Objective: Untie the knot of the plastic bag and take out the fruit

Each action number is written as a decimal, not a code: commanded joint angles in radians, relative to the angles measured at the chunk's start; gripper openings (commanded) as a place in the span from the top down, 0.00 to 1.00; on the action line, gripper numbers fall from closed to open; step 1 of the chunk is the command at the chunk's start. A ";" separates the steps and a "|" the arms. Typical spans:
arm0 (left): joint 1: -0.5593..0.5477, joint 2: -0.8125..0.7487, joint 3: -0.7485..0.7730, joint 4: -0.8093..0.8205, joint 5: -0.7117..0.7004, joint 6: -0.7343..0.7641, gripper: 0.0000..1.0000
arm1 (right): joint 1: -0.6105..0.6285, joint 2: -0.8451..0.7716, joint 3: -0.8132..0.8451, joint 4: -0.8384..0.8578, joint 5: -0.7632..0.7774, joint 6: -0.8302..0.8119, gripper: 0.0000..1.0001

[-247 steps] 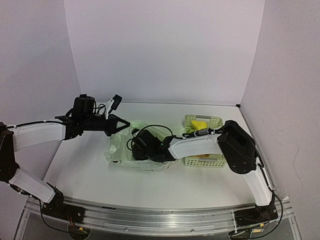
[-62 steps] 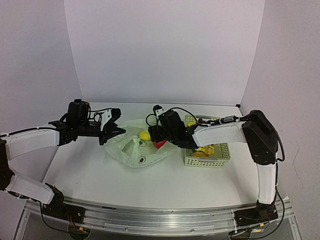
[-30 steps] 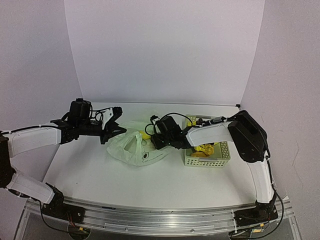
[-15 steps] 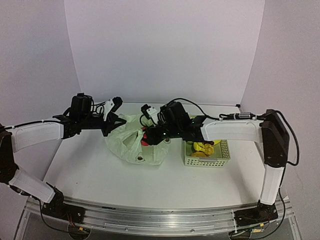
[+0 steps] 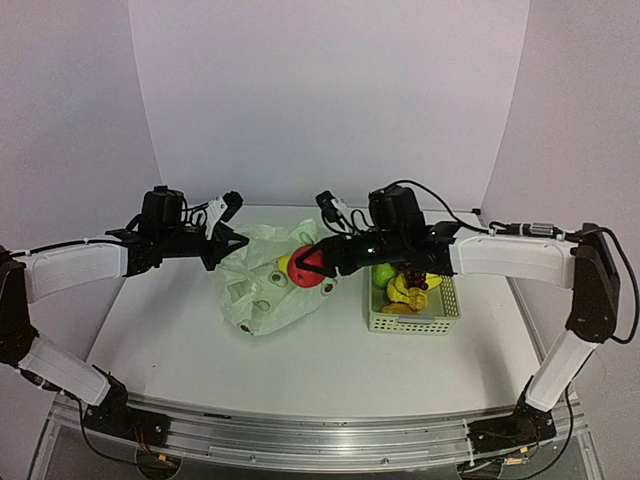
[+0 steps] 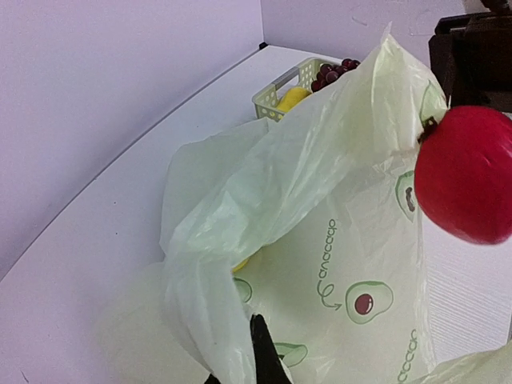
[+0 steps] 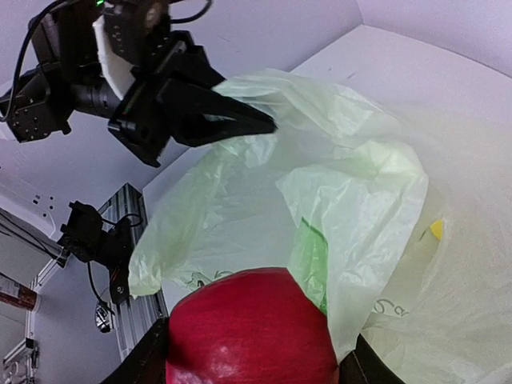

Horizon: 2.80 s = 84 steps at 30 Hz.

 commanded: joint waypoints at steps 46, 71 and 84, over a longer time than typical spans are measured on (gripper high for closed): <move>-0.029 0.000 0.153 0.042 0.017 0.037 1.00 | -0.095 -0.125 0.384 -0.945 0.418 -0.562 0.09; -0.035 -0.112 -0.003 -0.151 0.115 0.144 1.00 | 0.215 0.163 0.286 -0.248 0.336 -0.179 0.71; -0.017 -0.051 0.047 -0.146 0.095 0.033 1.00 | 0.230 0.345 0.355 -0.235 0.544 -0.392 0.77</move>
